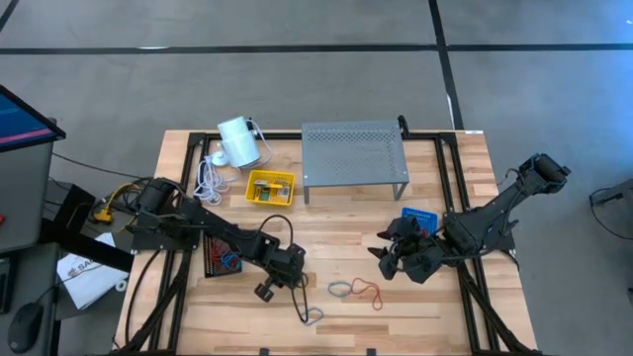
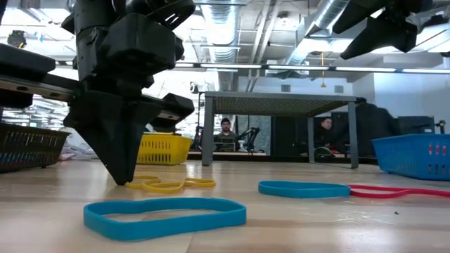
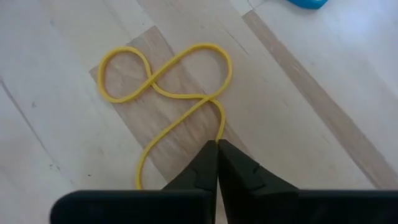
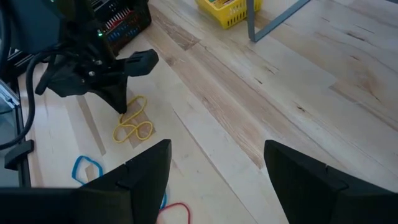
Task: Pick & Place Office Desk Supplies
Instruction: Put the yellow rubber band into the black bin, then put the red rubber band into the black bin
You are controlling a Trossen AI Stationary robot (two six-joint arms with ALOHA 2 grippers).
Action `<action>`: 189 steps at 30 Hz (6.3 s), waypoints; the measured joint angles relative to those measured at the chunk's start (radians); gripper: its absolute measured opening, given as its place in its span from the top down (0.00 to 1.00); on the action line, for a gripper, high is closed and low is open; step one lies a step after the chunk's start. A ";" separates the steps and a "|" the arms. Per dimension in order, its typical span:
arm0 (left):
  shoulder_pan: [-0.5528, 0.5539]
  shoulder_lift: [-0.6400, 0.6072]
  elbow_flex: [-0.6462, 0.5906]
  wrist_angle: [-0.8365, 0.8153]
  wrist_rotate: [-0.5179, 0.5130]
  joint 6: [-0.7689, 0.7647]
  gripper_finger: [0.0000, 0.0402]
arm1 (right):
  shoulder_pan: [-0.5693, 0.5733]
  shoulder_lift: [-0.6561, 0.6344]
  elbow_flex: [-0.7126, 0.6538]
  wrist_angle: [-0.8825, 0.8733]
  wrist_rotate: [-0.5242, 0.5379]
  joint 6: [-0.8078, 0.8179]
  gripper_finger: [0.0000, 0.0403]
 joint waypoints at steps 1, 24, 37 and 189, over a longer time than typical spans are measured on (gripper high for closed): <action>-0.002 0.000 0.000 0.000 0.000 -0.013 1.00 | 0.000 0.000 0.000 0.000 0.000 0.000 0.37; -0.014 -0.366 -0.002 -0.122 -0.071 -0.152 1.00 | 0.000 0.000 0.000 -0.002 0.001 -0.023 0.37; -0.014 -0.574 -0.002 -0.334 -0.251 -0.248 1.00 | 0.026 0.000 -0.001 0.012 0.004 -0.024 0.37; 0.060 -0.677 -0.372 -0.633 0.052 -0.889 0.41 | 0.058 0.000 0.000 0.022 0.051 -0.023 0.37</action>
